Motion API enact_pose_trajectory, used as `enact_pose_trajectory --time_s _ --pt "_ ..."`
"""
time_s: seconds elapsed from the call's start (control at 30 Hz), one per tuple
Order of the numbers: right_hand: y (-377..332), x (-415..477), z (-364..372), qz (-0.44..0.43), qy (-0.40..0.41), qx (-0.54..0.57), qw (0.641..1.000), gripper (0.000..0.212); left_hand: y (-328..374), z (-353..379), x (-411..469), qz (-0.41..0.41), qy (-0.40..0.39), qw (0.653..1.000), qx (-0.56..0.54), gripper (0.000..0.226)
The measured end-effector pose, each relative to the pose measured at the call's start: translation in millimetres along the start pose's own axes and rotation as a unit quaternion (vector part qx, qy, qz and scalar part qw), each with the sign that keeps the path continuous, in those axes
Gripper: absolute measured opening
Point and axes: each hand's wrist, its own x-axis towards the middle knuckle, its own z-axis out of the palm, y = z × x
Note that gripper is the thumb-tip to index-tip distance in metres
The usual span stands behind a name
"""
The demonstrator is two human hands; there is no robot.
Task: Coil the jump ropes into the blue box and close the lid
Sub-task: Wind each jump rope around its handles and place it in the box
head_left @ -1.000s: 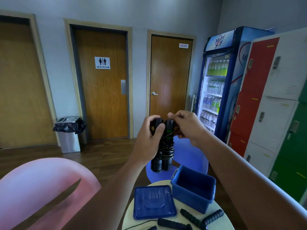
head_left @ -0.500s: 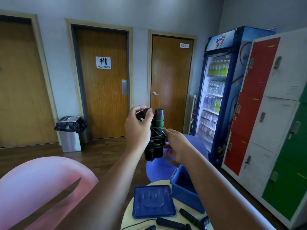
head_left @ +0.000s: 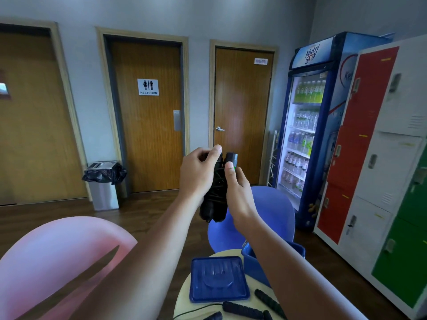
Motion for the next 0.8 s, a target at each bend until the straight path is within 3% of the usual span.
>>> enact_pose_trajectory --time_s 0.17,0.43,0.57,0.8 --pt "-3.6 -1.1 -5.3 0.043 -0.005 0.052 0.998 0.038 -6.2 2.5 -7.1 0.028 -0.009 0.999 -0.038 0.025" --pt "-4.4 0.5 -9.3 0.091 0.032 0.107 0.990 0.040 -5.4 13.8 -10.7 0.119 -0.013 0.993 0.003 0.025" --pt "-6.1 2.2 -12.3 0.086 0.040 0.115 0.989 0.039 -1.3 15.6 -1.5 0.062 -0.047 0.997 0.027 0.047" --pt "-19.7 8.7 -24.6 0.042 0.101 0.099 0.989 0.043 -24.4 12.1 -16.2 -0.072 -0.184 0.979 -0.053 0.058"
